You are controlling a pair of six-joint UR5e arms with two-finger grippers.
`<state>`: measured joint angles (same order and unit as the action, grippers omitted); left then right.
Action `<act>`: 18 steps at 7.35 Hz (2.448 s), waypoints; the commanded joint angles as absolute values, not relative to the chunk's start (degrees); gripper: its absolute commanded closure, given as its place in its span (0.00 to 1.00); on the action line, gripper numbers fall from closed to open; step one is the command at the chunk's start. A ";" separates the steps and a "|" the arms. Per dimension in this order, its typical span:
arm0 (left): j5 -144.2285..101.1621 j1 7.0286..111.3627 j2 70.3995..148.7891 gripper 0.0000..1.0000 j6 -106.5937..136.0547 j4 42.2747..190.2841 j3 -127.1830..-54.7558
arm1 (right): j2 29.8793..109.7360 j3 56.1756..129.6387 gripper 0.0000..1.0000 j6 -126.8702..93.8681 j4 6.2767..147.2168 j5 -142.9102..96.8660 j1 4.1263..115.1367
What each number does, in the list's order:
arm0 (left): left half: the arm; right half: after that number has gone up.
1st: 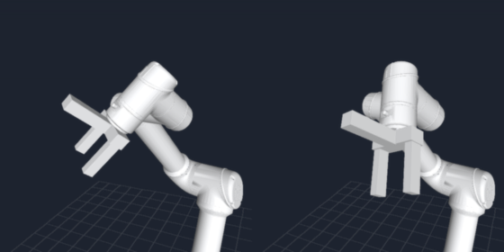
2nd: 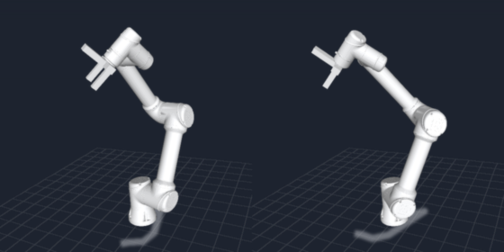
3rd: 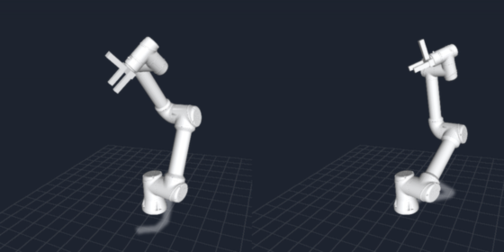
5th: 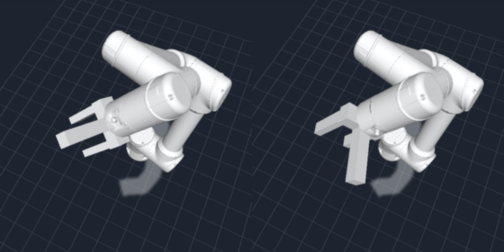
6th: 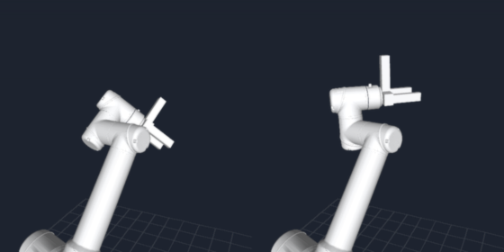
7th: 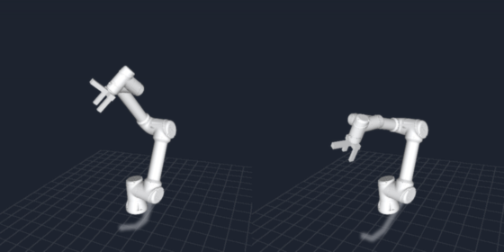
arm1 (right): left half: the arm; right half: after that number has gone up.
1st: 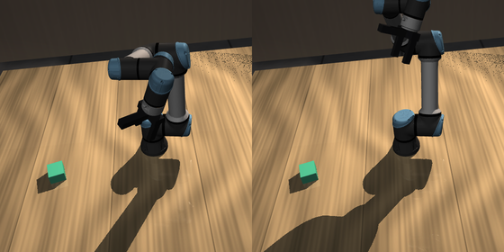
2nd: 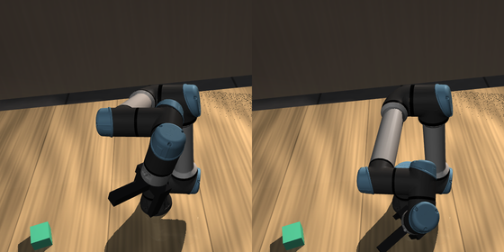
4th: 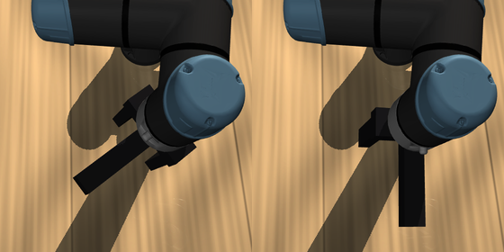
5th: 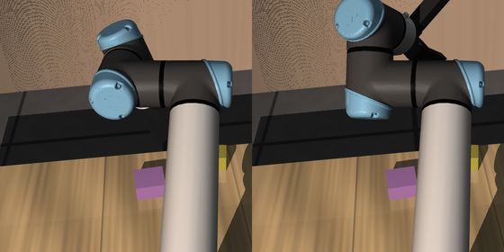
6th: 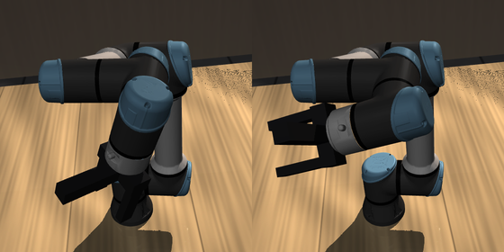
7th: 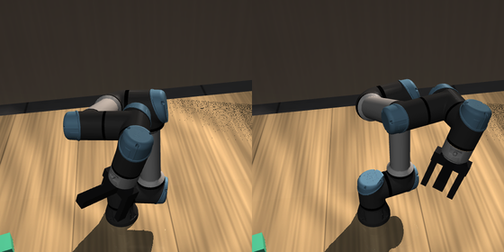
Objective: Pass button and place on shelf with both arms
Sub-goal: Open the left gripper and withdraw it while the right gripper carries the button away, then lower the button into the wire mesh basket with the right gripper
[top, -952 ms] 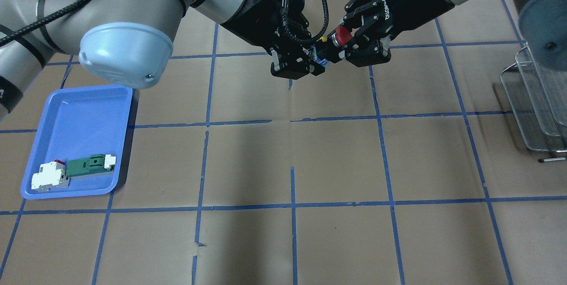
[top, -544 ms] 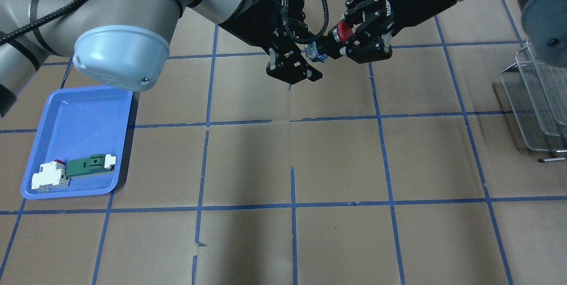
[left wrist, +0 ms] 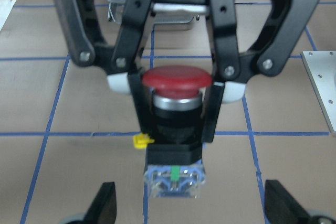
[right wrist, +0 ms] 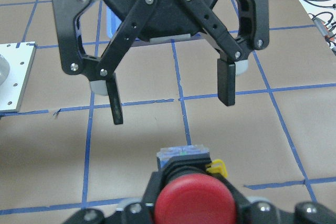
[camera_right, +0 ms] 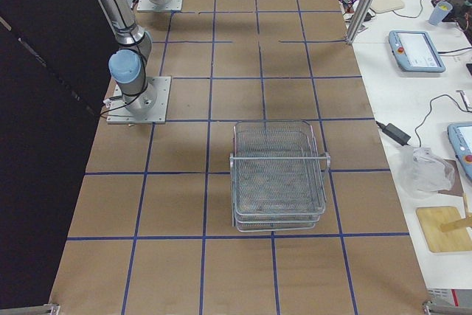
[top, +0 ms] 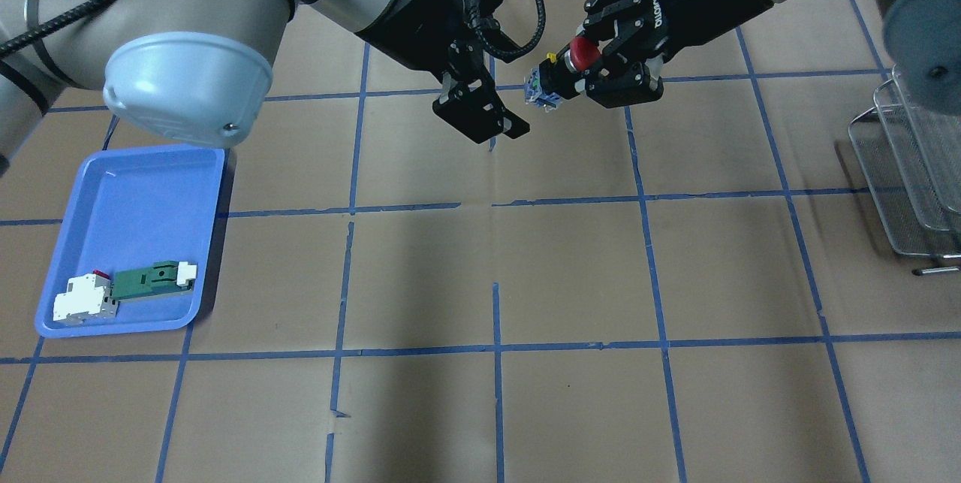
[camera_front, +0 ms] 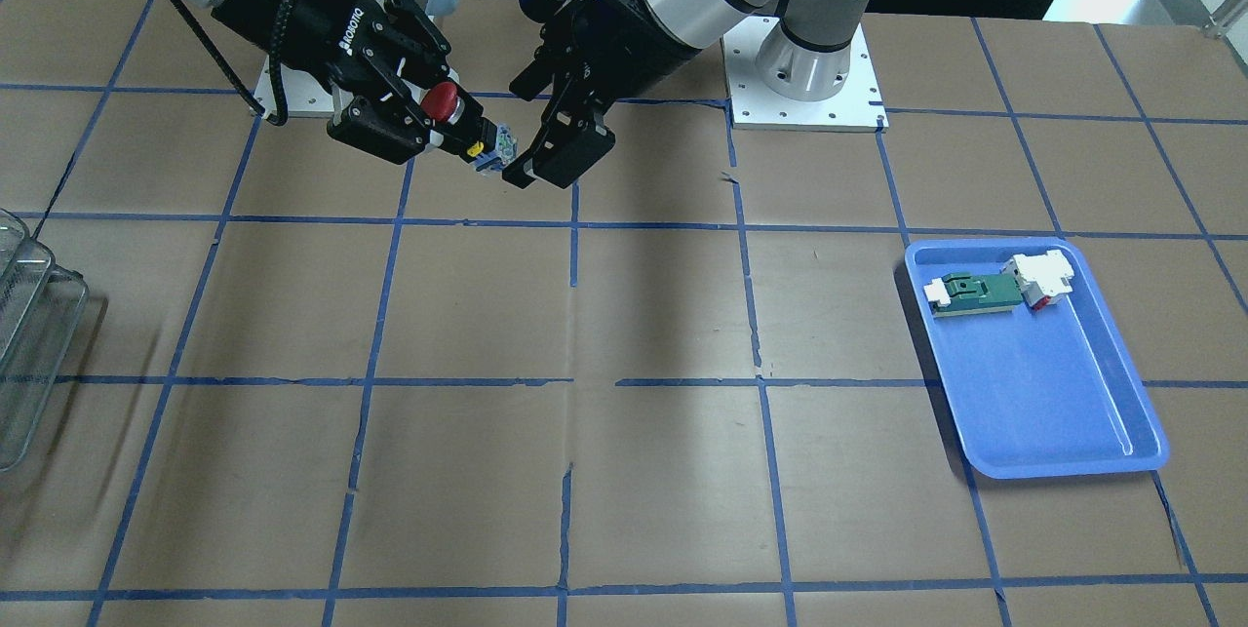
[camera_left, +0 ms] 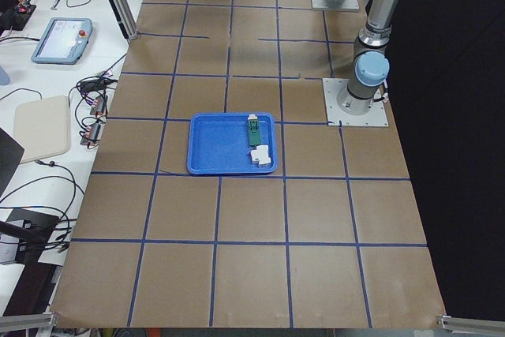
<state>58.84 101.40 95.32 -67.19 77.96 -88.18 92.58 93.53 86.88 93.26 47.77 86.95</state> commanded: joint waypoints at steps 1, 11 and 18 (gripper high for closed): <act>66.94 97.67 94.75 0.00 -59.88 82.94 -87.89 | 91.94 93.96 1.00 87.27 93.86 53.12 85.26; 95.80 88.77 92.02 0.00 -38.95 91.31 -89.47 | 83.85 92.46 1.00 108.42 106.15 89.74 52.67; 91.58 89.47 92.64 0.00 -13.01 89.74 -89.99 | 76.20 92.11 0.05 110.48 112.06 87.29 47.82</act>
